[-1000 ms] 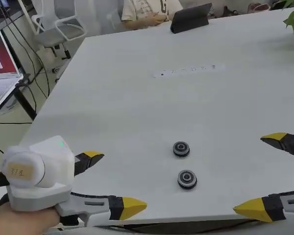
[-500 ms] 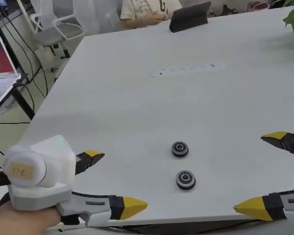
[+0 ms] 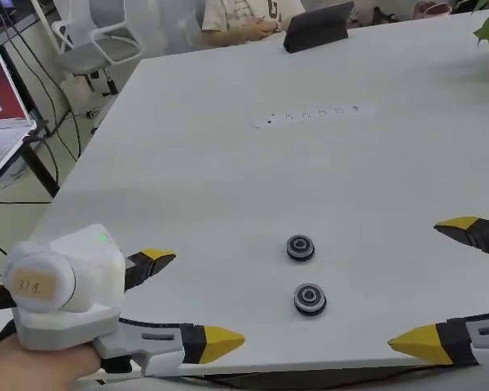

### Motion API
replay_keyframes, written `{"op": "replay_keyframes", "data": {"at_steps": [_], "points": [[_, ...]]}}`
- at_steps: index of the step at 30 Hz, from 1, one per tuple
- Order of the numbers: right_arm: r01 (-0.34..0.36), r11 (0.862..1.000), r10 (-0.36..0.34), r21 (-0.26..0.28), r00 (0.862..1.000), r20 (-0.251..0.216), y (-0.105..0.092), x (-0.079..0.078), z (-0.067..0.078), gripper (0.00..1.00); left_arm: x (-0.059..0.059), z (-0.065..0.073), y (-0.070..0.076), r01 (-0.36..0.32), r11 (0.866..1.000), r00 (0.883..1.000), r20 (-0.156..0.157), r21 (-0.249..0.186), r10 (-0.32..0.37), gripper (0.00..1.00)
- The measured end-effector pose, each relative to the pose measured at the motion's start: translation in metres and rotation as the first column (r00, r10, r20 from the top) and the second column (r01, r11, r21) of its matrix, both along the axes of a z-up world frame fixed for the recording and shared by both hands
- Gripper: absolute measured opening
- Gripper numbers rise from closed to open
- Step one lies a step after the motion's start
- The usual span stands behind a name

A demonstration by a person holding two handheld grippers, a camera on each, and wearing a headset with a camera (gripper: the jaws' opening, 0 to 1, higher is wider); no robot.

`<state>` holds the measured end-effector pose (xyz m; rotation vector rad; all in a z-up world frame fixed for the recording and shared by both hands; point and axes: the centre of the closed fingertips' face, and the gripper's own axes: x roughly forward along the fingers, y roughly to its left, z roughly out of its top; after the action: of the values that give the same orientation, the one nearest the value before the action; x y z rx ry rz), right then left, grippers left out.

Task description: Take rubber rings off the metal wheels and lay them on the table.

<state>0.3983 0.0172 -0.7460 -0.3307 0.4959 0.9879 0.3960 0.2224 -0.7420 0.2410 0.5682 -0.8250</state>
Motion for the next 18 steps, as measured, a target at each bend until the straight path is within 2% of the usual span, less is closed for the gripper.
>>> {"op": "replay_keyframes", "data": {"at_steps": [5,18], "points": [[-0.002,1.000,0.002,-0.001,1.000,-0.001,-0.0001,-0.0004,0.0002,0.99,-0.0011,-0.0009,0.0005,0.008,1.000,1.000,-0.007,0.002,-0.008,0.84],[-0.010,1.000,0.010,-0.005,1.000,0.010,0.0005,0.0037,0.0038,0.98,0.0033,0.0054,-0.0011,0.031,0.999,0.999,0.008,0.008,-0.031,0.81]]}}
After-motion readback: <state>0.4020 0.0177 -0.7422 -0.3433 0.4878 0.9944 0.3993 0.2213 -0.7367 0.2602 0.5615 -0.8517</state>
